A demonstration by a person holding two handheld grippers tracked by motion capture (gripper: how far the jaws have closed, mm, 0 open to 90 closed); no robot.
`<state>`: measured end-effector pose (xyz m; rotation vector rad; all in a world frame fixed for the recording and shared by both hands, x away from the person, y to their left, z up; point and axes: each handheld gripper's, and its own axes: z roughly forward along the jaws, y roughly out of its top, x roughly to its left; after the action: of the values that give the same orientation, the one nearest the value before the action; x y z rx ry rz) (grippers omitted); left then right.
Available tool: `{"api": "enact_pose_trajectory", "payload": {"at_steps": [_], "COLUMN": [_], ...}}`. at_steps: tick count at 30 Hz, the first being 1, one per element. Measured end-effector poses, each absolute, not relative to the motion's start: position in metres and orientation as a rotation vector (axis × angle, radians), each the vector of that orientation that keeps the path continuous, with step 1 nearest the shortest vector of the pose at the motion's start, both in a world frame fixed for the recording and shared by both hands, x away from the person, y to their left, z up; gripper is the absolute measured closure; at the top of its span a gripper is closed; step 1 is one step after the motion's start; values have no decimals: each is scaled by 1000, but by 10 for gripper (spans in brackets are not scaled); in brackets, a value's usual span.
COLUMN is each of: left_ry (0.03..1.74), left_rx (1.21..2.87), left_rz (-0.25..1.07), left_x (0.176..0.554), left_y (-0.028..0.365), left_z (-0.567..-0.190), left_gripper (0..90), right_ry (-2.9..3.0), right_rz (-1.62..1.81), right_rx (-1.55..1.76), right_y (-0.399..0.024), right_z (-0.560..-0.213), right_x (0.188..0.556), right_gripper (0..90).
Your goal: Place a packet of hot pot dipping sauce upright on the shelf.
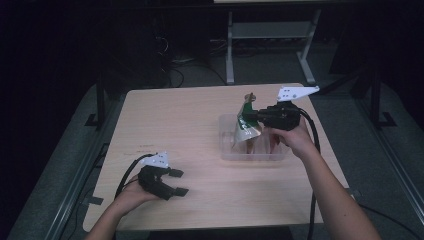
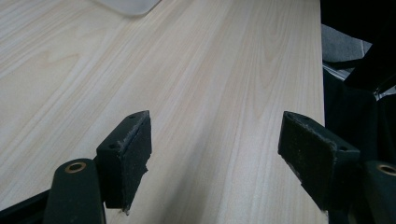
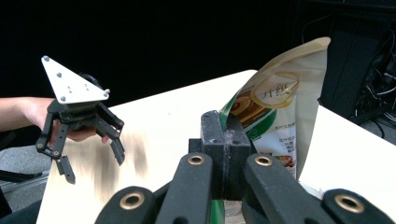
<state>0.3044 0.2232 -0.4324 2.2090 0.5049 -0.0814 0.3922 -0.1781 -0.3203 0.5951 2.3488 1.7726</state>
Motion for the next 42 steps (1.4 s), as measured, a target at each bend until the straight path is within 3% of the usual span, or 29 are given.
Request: {"api": "enact_pose_trajectory", "payload": {"at_steps": [34, 41, 42], "left_ry": [505, 506, 504], "left_rx": [2218, 2219, 2219], "left_rz": [-98, -98, -96], "left_x": [303, 303, 303], "left_y": [223, 223, 223], "left_z": [-434, -434, -434], "left_gripper": [253, 253, 253], "right_ry": [2409, 2352, 2336], "right_rz": [1695, 1753, 1762], "right_rx": [716, 714, 713], "right_y": [-163, -168, -171], "right_z": [-348, -342, -338], "right_x": [407, 404, 401], "right_gripper": [887, 772, 717]}}
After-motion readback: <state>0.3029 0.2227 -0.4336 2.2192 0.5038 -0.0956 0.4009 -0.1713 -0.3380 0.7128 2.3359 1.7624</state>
